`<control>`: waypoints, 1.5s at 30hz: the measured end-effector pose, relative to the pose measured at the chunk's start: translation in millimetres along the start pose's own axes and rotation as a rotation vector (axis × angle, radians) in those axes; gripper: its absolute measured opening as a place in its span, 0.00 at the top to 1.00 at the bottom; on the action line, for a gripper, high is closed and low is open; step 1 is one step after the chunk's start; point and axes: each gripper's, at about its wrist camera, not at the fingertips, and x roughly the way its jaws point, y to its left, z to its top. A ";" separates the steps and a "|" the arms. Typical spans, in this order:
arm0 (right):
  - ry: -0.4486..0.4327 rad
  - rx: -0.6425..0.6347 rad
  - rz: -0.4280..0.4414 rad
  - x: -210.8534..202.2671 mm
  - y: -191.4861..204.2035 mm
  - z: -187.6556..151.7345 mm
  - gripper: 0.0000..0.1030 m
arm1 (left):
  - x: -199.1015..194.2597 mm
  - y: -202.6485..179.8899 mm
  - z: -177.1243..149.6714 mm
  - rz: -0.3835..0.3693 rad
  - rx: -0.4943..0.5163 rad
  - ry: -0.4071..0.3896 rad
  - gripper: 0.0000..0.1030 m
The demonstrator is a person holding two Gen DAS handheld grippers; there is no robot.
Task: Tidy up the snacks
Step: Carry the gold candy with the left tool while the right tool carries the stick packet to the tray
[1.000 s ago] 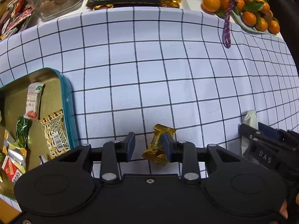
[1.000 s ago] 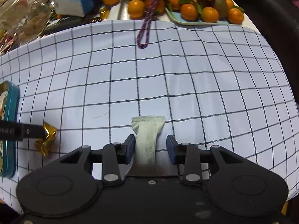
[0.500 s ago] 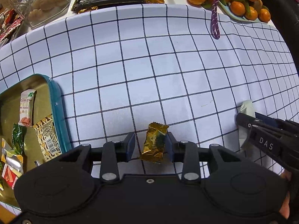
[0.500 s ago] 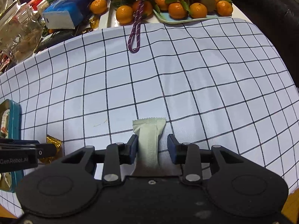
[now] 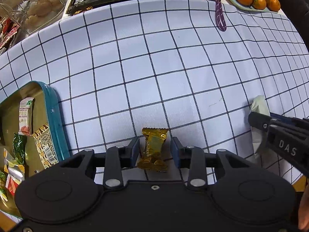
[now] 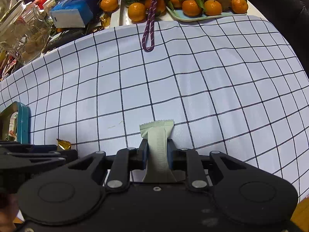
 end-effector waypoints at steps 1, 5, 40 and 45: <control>-0.002 0.006 0.002 -1.3 -0.5 0.7 0.79 | 0.4 0.4 0.2 -0.003 -0.003 -0.001 0.60; -0.013 0.040 0.016 -8.9 -2.7 6.0 0.79 | -0.9 2.4 2.1 0.002 -0.037 -0.020 0.74; -0.106 0.043 0.165 -42.9 93.8 18.3 0.79 | -58.9 99.5 -5.6 0.091 -0.318 -0.164 0.74; -0.136 -0.042 0.239 -50.9 123.3 12.8 0.79 | -67.4 128.5 -15.0 0.115 -0.380 -0.181 0.74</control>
